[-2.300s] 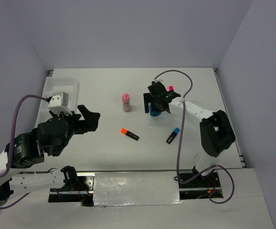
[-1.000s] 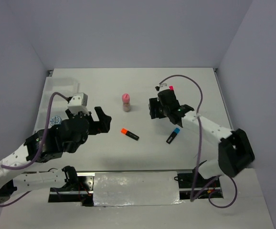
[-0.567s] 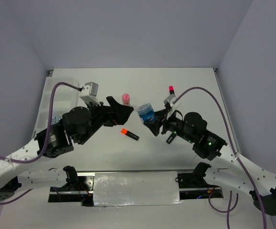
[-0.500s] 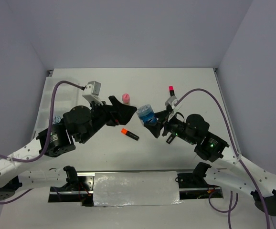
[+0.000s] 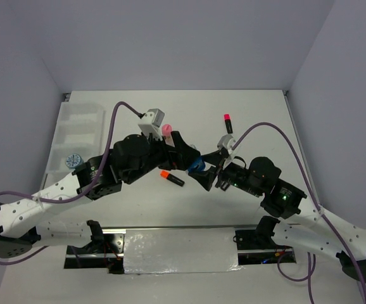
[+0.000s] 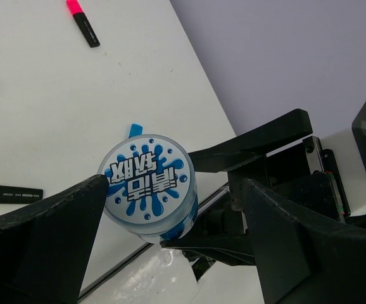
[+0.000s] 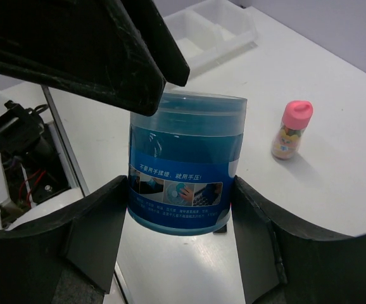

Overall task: Sort the stationery into containers
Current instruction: Pick up the stationery from the center of the board.

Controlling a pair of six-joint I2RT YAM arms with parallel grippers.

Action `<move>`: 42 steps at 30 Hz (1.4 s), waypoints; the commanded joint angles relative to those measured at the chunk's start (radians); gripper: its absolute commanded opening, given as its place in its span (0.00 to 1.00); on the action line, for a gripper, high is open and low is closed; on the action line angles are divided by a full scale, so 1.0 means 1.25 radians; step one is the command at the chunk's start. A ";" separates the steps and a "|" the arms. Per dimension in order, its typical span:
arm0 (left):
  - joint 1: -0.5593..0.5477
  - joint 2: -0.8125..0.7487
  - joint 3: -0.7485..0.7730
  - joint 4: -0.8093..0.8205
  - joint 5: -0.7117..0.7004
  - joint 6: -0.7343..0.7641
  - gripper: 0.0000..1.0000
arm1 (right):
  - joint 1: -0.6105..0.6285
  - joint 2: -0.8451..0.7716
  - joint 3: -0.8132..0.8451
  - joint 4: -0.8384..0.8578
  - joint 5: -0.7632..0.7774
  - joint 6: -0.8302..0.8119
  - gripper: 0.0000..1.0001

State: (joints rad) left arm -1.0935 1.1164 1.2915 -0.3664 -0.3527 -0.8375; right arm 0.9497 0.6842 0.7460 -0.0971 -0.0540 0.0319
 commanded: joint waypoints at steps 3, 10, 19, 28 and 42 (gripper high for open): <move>0.002 -0.016 0.026 -0.011 -0.005 0.024 0.99 | 0.010 -0.040 0.027 0.117 -0.024 -0.014 0.06; 0.002 -0.025 0.020 -0.031 -0.039 0.026 0.99 | 0.011 -0.050 0.034 0.114 -0.050 -0.012 0.06; 0.002 -0.012 0.000 0.054 0.076 0.010 0.95 | 0.010 -0.051 0.016 0.176 -0.057 -0.013 0.06; 0.003 -0.013 -0.009 0.071 0.102 0.002 0.44 | 0.012 -0.032 0.017 0.197 -0.056 -0.017 0.08; 0.203 0.000 0.064 -0.253 -0.291 0.060 0.00 | 0.010 -0.062 -0.036 0.144 0.059 0.025 1.00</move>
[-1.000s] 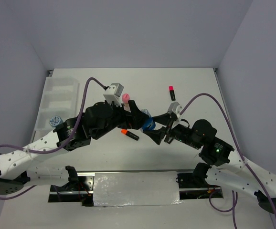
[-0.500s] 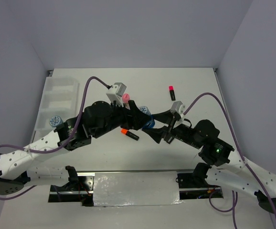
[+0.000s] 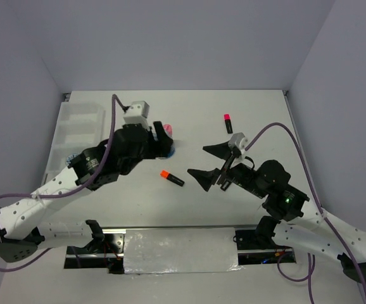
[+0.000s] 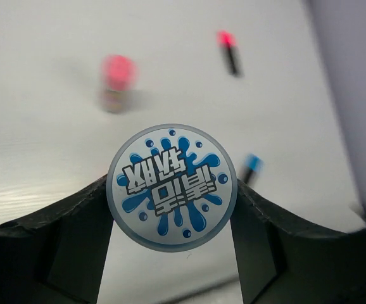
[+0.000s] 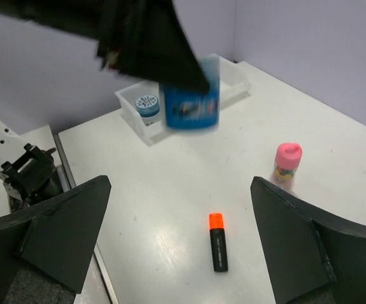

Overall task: Sort the stationery into containers
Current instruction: Pick up the stationery from the center of the board, then place the stationery in the storage box.

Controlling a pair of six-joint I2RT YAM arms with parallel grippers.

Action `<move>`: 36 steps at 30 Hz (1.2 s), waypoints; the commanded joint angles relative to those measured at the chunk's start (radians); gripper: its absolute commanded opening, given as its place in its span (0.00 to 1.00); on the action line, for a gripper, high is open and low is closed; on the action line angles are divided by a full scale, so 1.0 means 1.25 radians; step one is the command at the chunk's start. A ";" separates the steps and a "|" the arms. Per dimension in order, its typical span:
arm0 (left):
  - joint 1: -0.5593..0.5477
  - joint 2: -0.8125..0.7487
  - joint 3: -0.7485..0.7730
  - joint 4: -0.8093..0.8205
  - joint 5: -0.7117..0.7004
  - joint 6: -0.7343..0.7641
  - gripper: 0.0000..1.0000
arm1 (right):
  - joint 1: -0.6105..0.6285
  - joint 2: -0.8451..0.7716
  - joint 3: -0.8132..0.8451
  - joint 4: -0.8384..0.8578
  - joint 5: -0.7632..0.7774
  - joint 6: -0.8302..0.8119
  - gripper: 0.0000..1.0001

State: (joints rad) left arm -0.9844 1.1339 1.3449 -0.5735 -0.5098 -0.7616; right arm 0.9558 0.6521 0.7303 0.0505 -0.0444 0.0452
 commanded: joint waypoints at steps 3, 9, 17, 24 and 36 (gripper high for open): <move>0.291 -0.031 -0.028 -0.151 -0.288 -0.046 0.00 | 0.004 -0.075 -0.069 0.039 0.044 0.031 1.00; 0.583 0.045 -0.062 -0.178 -0.451 -0.086 0.00 | 0.005 -0.087 -0.102 0.031 -0.019 0.051 1.00; 0.824 0.195 -0.044 -0.196 -0.499 -0.170 0.00 | 0.002 -0.048 -0.102 0.006 -0.125 0.078 1.00; 0.890 0.158 -0.182 0.020 -0.526 -0.109 0.00 | 0.005 -0.031 -0.102 -0.021 -0.155 0.098 1.00; 0.967 0.252 -0.213 0.179 -0.434 -0.059 0.00 | 0.005 -0.037 -0.084 -0.061 -0.190 0.111 1.00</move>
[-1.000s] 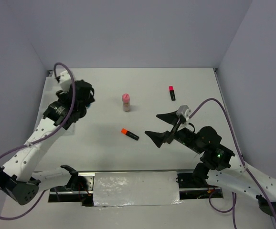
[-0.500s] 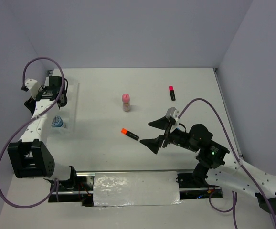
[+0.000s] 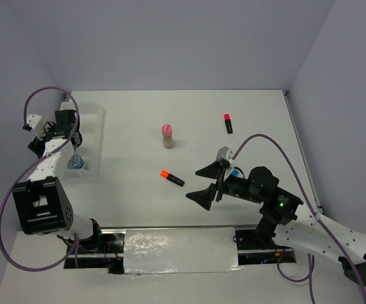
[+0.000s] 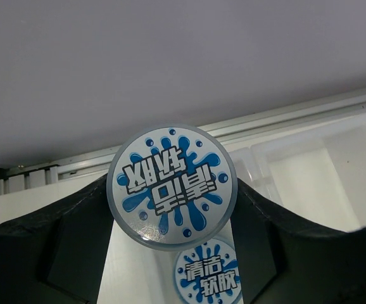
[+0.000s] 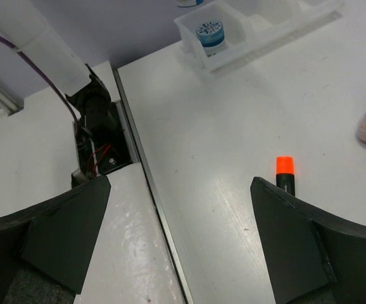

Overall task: Sort the stationery into containers
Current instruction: Place the stationery in the storage box.

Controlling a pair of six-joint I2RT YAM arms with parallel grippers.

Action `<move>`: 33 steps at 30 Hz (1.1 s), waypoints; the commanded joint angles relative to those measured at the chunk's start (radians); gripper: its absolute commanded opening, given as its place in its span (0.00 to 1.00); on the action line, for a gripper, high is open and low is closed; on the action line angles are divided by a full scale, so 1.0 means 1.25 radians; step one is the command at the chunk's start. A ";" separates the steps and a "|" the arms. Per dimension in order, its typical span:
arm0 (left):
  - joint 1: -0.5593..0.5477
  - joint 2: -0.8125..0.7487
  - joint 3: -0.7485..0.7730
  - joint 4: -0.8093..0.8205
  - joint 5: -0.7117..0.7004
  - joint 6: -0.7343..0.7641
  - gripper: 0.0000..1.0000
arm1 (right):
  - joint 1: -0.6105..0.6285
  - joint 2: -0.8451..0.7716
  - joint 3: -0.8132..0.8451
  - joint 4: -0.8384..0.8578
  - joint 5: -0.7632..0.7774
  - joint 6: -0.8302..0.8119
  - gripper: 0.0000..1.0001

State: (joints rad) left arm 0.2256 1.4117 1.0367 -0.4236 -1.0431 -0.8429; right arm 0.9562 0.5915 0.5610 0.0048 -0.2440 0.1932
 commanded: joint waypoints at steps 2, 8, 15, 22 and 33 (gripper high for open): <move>-0.001 0.036 0.031 0.065 0.000 -0.012 0.00 | 0.005 0.009 0.053 -0.033 -0.032 -0.016 1.00; 0.000 0.030 0.008 0.169 0.039 0.056 0.00 | 0.005 0.009 0.031 -0.023 -0.029 -0.021 1.00; -0.001 0.023 -0.054 0.322 0.047 0.191 0.00 | 0.005 0.041 0.032 -0.017 -0.053 -0.018 1.00; -0.022 0.054 -0.073 0.377 -0.010 0.236 0.00 | 0.005 0.015 0.031 -0.016 -0.086 -0.013 1.00; -0.033 0.036 -0.154 0.549 -0.047 0.354 0.00 | 0.005 -0.029 0.027 -0.054 -0.103 -0.039 1.00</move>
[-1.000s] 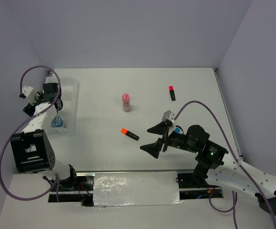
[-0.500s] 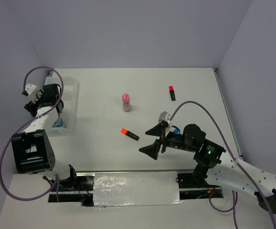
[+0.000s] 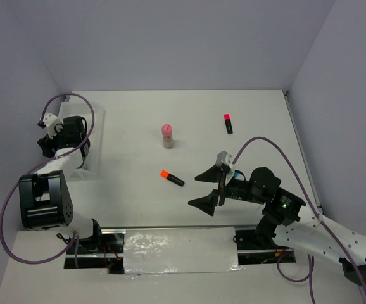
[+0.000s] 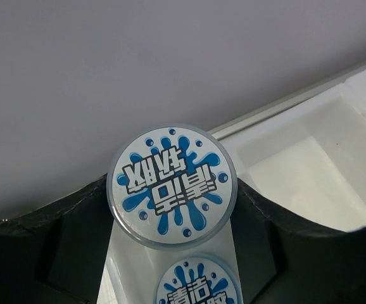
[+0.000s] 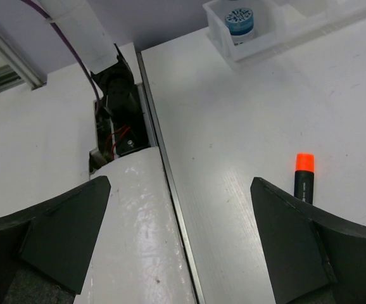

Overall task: Sort the stationery into containers
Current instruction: Place the stationery in the storage box.

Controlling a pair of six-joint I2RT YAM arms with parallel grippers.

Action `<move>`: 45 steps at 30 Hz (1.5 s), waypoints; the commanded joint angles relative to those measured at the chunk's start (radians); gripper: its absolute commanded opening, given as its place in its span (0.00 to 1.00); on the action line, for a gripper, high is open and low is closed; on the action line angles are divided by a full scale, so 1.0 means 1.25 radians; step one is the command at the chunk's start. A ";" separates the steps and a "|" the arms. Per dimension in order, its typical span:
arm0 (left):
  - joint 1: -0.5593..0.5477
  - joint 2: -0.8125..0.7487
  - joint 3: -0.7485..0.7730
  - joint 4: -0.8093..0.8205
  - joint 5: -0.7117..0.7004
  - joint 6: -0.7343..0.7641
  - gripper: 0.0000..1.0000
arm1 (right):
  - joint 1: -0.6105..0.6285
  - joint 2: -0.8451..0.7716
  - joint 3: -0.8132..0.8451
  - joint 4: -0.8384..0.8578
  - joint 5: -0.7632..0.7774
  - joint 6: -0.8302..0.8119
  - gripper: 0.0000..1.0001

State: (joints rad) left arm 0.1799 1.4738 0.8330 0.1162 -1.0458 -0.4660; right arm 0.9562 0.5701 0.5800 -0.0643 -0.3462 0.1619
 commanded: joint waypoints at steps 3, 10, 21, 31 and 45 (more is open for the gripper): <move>0.006 -0.002 0.007 0.138 -0.042 0.067 0.00 | 0.004 -0.012 0.011 -0.003 -0.032 -0.013 1.00; 0.007 -0.014 -0.016 0.181 -0.036 0.092 0.00 | 0.006 -0.008 0.017 -0.003 -0.042 -0.013 1.00; 0.001 0.010 -0.023 0.176 -0.055 0.087 0.00 | 0.005 0.003 0.028 -0.005 -0.056 -0.020 1.00; -0.014 0.025 -0.044 0.193 -0.074 0.089 0.00 | 0.005 0.000 0.031 -0.012 -0.057 -0.028 1.00; -0.040 0.037 -0.058 0.197 -0.096 0.081 0.06 | 0.005 0.008 0.053 -0.012 -0.056 -0.033 1.00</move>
State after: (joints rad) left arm 0.1299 1.5276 0.7609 0.3077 -1.1202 -0.3660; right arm 0.9562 0.5804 0.5968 -0.0940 -0.4057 0.1356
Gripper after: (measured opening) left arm 0.767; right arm 0.997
